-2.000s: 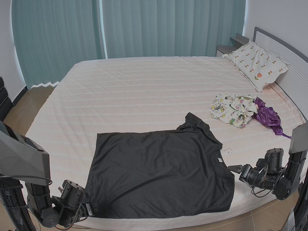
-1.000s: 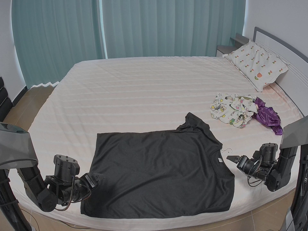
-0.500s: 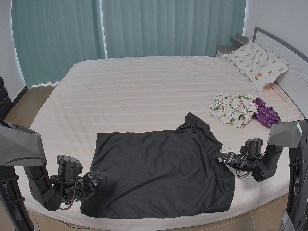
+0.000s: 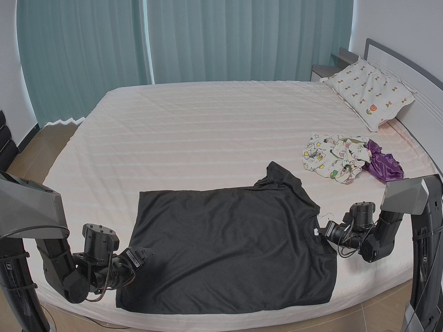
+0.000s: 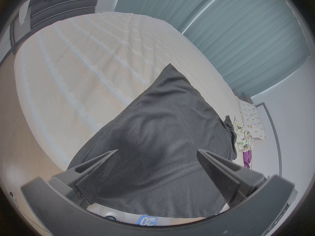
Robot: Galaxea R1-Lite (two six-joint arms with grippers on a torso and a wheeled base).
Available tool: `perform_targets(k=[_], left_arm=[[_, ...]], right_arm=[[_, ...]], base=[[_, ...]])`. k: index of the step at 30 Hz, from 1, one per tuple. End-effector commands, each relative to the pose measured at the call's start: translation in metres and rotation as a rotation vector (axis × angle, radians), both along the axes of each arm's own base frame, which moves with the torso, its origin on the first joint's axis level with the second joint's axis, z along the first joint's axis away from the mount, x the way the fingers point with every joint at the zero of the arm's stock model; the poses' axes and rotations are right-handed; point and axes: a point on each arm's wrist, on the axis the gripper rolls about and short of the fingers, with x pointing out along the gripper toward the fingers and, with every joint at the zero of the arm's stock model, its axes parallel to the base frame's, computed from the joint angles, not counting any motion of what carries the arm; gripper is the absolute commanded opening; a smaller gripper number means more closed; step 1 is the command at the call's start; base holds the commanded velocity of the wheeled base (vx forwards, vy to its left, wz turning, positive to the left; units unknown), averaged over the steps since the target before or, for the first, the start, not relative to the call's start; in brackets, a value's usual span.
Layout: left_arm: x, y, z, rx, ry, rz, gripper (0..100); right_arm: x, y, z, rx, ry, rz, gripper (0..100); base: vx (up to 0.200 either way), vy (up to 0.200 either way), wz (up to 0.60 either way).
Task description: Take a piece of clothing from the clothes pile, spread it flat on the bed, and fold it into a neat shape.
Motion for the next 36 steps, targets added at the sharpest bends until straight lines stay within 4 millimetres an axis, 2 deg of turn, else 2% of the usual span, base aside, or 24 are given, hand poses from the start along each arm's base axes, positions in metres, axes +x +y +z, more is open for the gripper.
perform_targets(k=[1,10,17,18,24,30,36], left_arm=[[0.001,0.0,0.0,0.003,-0.003,0.002,100],[0.003,0.004,0.0,0.003,-0.008,0.018,100],[0.005,0.007,0.001,0.002,-0.014,0.031,100],[0.005,0.007,0.001,0.002,-0.014,0.031,100],[0.007,0.008,0.001,0.009,-0.022,0.039,100],[0.009,0.007,0.004,0.017,-0.061,0.061,100],[0.009,0.007,-0.005,0.028,-0.032,0.059,100]], right_arm=[[0.001,-0.007,0.004,0.003,-0.012,-0.024,0],[0.003,-0.022,0.011,-0.007,-0.064,-0.083,0],[0.002,-0.023,0.011,-0.017,-0.069,-0.092,0],[0.002,-0.023,0.011,-0.017,-0.069,-0.092,100],[0.0,-0.022,0.014,-0.014,-0.073,-0.097,100],[-0.006,-0.018,0.027,0.017,-0.081,-0.11,100],[-0.013,-0.013,0.031,0.038,-0.065,-0.108,100]], base=[[0.0,0.0,0.0],[0.0,0.0,0.0],[0.0,0.0,0.0],[0.0,0.0,0.0],[0.0,0.0,0.0],[0.0,0.0,0.0],[0.0,0.0,0.0]])
